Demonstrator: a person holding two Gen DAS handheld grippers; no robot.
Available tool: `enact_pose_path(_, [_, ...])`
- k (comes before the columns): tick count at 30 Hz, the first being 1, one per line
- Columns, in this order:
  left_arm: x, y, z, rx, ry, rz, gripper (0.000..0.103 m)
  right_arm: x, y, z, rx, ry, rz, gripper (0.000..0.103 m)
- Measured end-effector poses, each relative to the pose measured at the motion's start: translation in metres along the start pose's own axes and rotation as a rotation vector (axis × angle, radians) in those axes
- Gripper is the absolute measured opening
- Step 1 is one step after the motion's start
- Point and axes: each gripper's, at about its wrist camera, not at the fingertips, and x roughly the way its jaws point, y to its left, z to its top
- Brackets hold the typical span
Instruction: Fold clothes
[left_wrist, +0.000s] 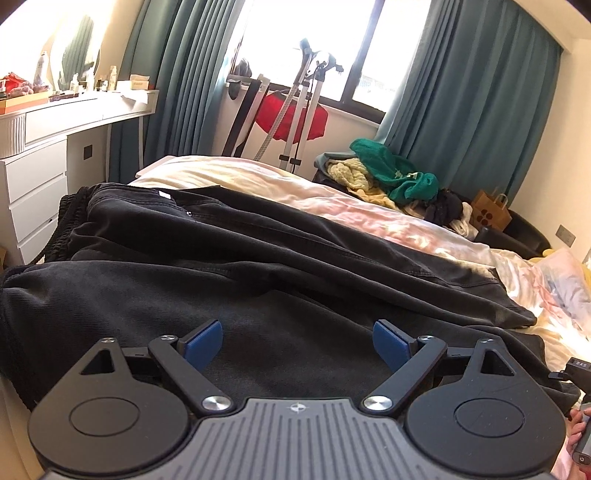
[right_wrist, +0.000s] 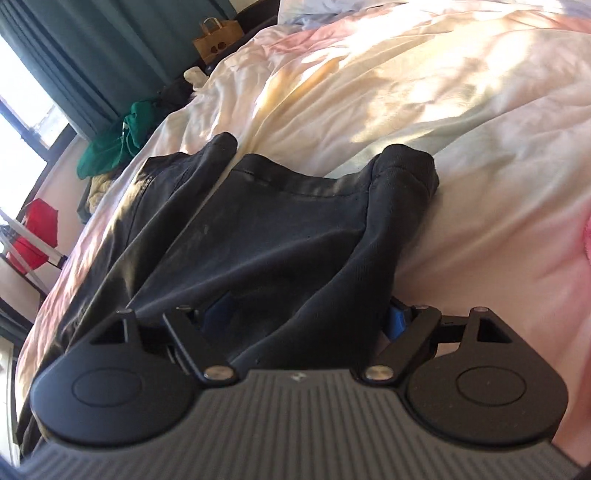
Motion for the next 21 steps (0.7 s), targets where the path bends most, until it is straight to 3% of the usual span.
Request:
enact_pose_path(4, [0.0,0.001,0.001,-0.017,0.0,-0.007,0.091,-0.007,-0.018,0.009,0.154,-0.023,0.158,0.084])
enact_pose_path(12, [-0.001,0.002,0.001,-0.035,0.001,-0.003,0.091,-0.023,-0.005,0.009,0.098,-0.061,0.286,0.083])
enact_pose_path(21, [0.002,0.001,-0.001,-0.047,0.014,-0.001,0.091,-0.018,0.0,0.003,0.045,-0.049,0.262,0.08])
